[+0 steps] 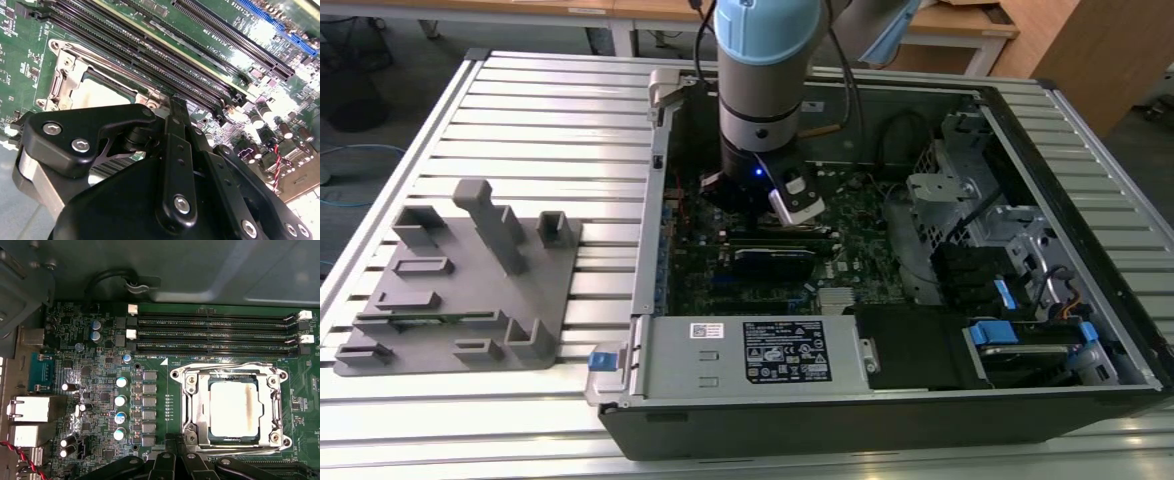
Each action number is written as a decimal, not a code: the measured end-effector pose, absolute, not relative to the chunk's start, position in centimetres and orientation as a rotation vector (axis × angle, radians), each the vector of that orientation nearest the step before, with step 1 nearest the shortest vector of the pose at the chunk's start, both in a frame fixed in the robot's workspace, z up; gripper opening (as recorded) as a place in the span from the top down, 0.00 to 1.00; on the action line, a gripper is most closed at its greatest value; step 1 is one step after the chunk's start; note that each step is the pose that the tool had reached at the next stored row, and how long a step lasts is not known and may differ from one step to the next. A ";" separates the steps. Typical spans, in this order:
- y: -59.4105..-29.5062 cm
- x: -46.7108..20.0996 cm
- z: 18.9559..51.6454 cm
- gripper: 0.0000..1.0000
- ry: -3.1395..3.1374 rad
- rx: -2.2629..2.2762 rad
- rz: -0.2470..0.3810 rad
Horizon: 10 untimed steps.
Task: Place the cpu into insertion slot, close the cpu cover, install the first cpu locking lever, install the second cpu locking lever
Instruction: 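Install the second cpu locking lever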
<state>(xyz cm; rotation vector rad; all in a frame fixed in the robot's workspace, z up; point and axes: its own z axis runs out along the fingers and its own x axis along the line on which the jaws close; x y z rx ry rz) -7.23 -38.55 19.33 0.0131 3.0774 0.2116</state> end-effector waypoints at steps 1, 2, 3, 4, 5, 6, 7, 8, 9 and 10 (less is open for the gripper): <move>-38.6 -7.2 19.4 0.89 3.077 0.013 0.212; -38.5 -7.2 19.5 0.89 3.077 0.013 0.212; -38.5 -7.2 19.6 0.89 3.077 0.013 0.212; -38.5 -7.2 19.7 0.89 3.077 0.013 0.213; -38.5 -7.2 19.8 0.89 3.077 0.013 0.212; -38.5 -7.2 20.0 0.89 3.077 0.013 0.212; -38.5 -7.2 20.2 0.89 3.077 0.013 0.212; -38.5 -7.2 20.4 0.89 3.077 0.013 0.212; -38.6 -7.2 20.6 0.89 3.077 0.013 0.212; -38.6 -7.2 20.8 0.89 3.077 0.013 0.212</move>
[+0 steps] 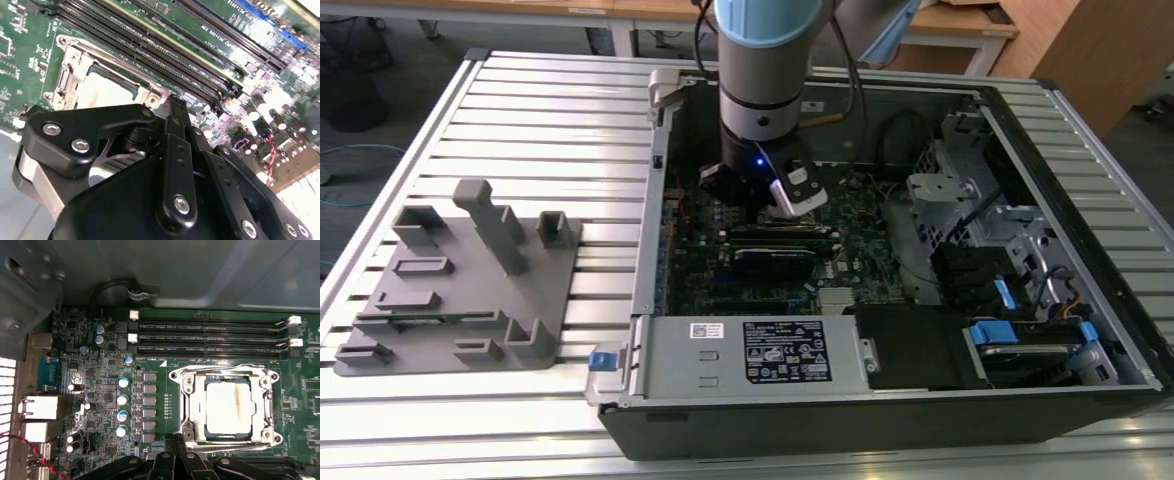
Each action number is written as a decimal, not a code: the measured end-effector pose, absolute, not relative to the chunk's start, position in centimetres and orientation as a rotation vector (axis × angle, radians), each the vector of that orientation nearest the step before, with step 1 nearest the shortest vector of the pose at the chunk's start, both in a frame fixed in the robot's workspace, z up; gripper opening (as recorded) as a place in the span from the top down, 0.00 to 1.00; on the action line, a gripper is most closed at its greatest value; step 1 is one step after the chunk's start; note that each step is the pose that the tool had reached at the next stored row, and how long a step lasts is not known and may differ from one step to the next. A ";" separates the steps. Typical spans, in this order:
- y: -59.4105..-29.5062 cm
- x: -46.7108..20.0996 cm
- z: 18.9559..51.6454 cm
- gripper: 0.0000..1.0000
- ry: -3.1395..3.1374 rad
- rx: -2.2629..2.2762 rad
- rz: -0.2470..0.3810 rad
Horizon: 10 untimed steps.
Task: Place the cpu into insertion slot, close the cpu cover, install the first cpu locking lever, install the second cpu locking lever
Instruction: 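Install the second cpu locking lever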
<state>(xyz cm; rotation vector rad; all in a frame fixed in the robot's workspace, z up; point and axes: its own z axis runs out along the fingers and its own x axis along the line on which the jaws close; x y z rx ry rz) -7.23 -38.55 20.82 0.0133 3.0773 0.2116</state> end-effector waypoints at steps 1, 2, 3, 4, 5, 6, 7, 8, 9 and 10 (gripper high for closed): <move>-38.6 -7.2 21.0 0.89 3.077 0.013 0.212; -38.6 -7.2 21.2 0.89 3.077 0.013 0.212; -38.6 -7.2 21.3 0.89 3.077 0.013 0.212; -38.6 -7.2 21.3 0.89 3.077 0.013 0.212; -38.6 -7.2 21.3 0.89 3.077 0.013 0.212; -38.6 -7.2 21.3 0.89 3.077 0.013 0.212; -38.6 -7.2 21.3 0.89 3.077 0.013 0.212; -38.6 -7.1 21.3 0.89 3.077 0.013 0.212; -38.5 -7.0 21.3 0.89 3.077 0.013 0.212; -38.6 -6.8 21.3 0.89 3.077 0.013 0.211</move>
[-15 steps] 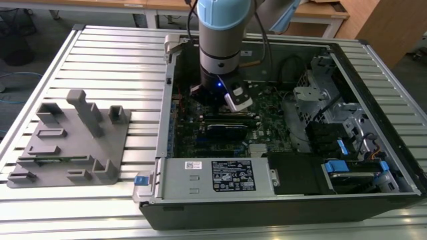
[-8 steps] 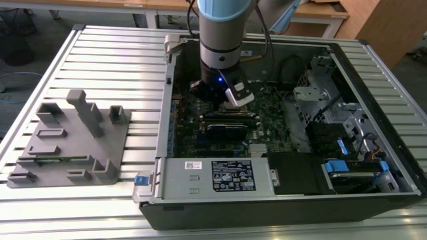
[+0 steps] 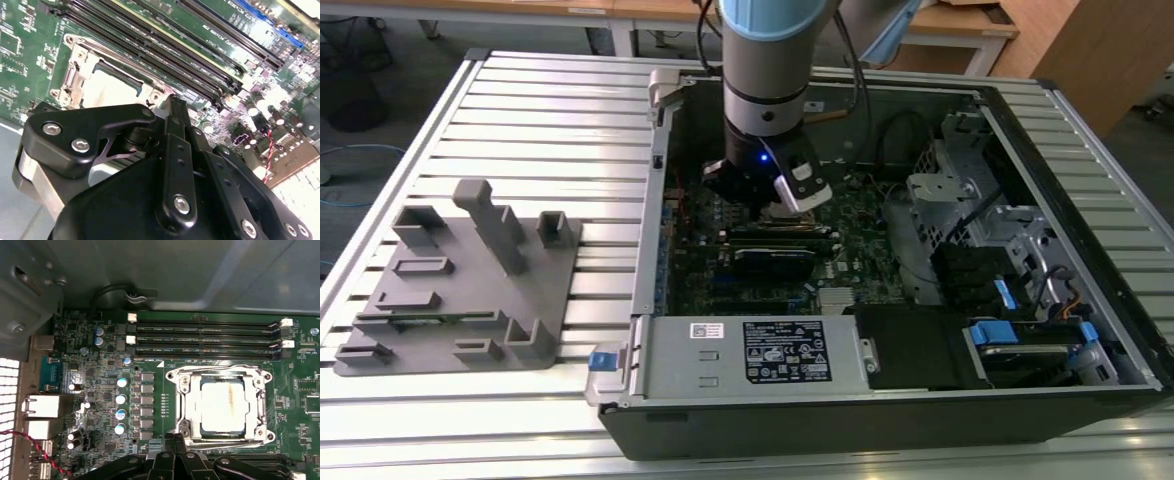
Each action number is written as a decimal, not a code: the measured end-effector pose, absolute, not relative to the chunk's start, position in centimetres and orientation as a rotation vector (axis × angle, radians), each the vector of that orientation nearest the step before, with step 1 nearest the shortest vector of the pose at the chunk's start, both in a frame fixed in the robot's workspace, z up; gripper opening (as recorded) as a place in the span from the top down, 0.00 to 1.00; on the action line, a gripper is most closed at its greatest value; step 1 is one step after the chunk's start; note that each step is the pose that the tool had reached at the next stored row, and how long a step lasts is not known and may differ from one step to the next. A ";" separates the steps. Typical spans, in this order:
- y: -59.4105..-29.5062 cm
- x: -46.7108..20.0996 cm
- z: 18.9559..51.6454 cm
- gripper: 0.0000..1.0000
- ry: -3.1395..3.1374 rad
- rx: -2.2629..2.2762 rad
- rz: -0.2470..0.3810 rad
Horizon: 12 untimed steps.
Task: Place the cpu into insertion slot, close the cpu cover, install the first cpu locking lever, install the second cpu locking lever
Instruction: 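Install the second cpu locking lever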
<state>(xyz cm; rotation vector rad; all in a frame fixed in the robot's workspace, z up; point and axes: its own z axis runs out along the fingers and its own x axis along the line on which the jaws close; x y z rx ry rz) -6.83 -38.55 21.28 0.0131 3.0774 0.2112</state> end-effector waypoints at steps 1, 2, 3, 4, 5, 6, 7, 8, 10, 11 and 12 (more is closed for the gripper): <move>-38.6 -6.7 21.3 0.89 3.077 0.013 0.211; -38.6 -6.5 21.3 0.89 3.077 0.013 0.210; -38.6 -6.4 21.3 0.89 3.078 0.013 0.209; -38.6 -6.2 21.3 0.89 3.078 0.013 0.208; -38.6 -6.0 21.3 0.89 3.078 0.013 0.207; -38.6 -5.7 21.3 0.89 3.078 0.013 0.206; -38.6 -5.5 21.3 0.89 3.078 0.013 0.206; -38.6 -5.2 21.3 0.89 3.078 0.013 0.205; -38.6 -4.6 21.2 0.89 3.078 0.013 0.205; -38.6 -4.3 21.2 0.89 3.078 0.013 0.204; -38.6 -4.0 21.2 0.89 3.078 0.013 0.204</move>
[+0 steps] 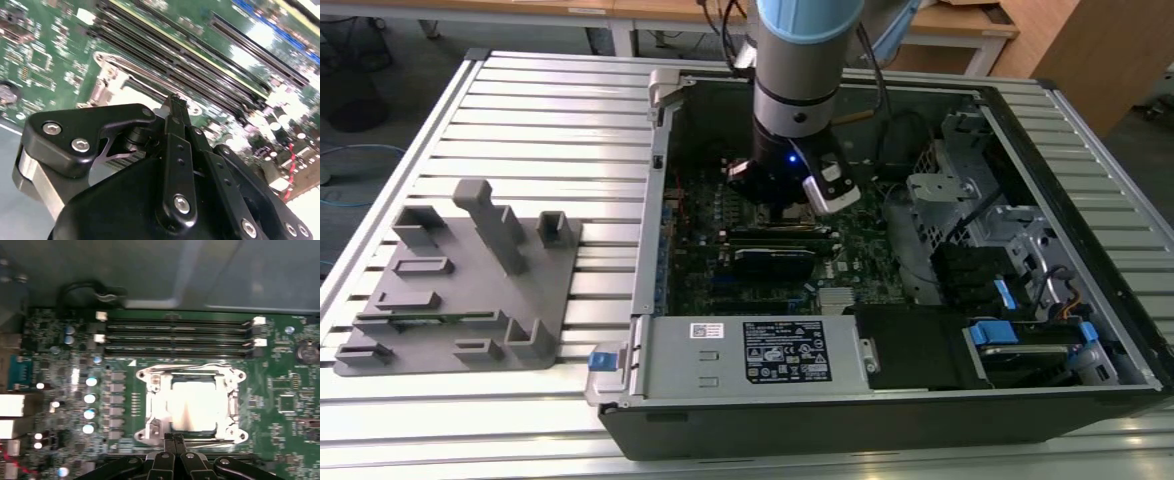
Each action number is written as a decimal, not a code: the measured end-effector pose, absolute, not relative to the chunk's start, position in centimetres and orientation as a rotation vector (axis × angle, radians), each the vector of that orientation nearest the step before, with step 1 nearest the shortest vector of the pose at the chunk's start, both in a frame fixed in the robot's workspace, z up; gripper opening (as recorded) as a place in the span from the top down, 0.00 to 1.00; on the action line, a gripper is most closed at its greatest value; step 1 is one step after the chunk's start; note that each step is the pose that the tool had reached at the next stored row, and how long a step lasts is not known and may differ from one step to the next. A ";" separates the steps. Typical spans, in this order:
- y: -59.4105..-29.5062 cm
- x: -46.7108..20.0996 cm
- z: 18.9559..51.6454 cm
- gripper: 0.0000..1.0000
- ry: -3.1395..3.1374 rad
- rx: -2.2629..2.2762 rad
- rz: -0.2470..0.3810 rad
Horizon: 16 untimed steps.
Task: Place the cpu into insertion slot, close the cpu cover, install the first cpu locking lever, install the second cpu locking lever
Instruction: 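Install the second cpu locking lever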
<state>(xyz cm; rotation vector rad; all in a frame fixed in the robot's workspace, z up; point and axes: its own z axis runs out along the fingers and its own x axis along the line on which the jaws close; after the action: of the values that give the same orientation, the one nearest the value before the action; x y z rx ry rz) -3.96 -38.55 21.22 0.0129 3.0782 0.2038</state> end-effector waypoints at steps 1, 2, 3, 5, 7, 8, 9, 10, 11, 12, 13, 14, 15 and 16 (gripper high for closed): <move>-38.6 -3.7 21.2 0.89 3.078 0.013 0.203; -38.6 -3.4 21.2 0.89 3.078 0.013 0.203; -38.6 -3.1 21.2 0.89 3.078 0.013 0.202; -38.6 -2.6 21.2 0.89 3.079 0.013 0.202; -38.5 -2.4 21.2 0.89 3.079 0.013 0.201; -38.3 -2.3 21.2 0.89 3.079 0.013 0.201; -38.2 -2.3 21.1 0.89 3.079 0.013 0.201; -38.0 -2.3 21.1 0.89 3.079 0.013 0.201; -37.8 -2.3 21.1 0.89 3.079 0.013 0.200; -37.6 -2.3 21.1 0.89 3.079 0.013 0.200; -37.3 -2.3 21.1 0.89 3.079 0.013 0.199; -37.1 -2.3 21.1 0.89 3.079 0.013 0.198; -36.8 -2.3 21.1 0.89 3.079 0.013 0.197; -36.6 -2.3 21.1 0.89 3.079 0.013 0.196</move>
<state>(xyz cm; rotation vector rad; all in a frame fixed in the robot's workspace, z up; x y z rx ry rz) -2.32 -36.57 21.13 0.0129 3.0789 0.1961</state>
